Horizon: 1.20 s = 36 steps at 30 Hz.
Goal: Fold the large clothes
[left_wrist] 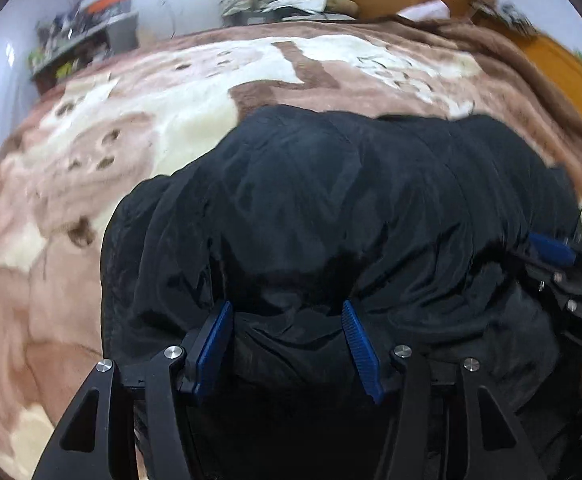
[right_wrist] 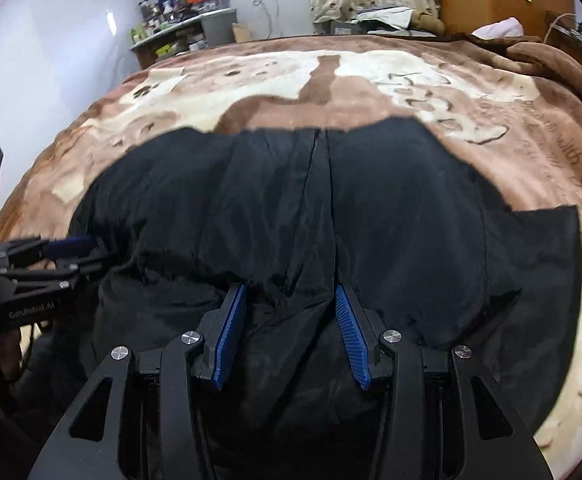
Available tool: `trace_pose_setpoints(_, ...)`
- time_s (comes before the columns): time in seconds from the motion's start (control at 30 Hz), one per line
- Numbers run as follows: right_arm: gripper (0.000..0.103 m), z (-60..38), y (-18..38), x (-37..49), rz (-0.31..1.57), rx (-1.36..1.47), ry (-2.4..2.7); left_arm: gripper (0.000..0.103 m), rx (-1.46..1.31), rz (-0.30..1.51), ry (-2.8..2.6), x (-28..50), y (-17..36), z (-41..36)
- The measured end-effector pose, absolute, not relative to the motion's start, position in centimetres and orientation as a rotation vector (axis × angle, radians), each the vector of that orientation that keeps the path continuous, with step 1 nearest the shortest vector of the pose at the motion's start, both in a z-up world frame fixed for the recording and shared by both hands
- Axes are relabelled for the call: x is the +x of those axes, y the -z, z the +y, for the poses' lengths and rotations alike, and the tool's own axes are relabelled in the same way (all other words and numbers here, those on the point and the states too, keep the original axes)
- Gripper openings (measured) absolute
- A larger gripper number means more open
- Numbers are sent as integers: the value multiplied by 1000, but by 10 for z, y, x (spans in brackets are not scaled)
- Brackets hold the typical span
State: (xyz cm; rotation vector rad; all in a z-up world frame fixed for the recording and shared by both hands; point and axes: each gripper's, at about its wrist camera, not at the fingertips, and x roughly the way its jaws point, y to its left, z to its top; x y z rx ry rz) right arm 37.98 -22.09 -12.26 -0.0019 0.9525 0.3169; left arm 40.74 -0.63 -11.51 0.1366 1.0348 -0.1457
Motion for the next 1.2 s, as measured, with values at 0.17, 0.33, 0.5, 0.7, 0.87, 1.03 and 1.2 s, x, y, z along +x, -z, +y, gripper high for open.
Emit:
trace_pose_setpoints(0.17, 47, -209, 139, 376, 968, -119, -273, 58, 97, 1053, 136, 410, 131, -5)
trace_pose_setpoints(0.33, 47, -211, 146, 376, 987, -98, -266, 58, 93, 1084, 121, 416, 133, -6)
trace_pose_setpoints(0.5, 47, -218, 118, 372, 968, -75, -272, 57, 59, 1074, 173, 410, 99, 3)
trace_pose_setpoints(0.7, 47, -250, 86, 349, 855, -102, -202, 57, 127, 1038, 148, 400, 98, 10)
trace_pose_setpoints(0.87, 47, -250, 125, 362, 947, -185, -177, 59, 45, 1079, 131, 407, 124, 8)
trace_pose_setpoints(1.03, 47, -251, 139, 363, 958, -174, -158, 60, 56, 1081, 133, 408, 133, 7)
trace_pose_setpoints(1.2, 47, -252, 141, 367, 991, -168, -170, 60, 29, 1096, 129, 402, 131, 9)
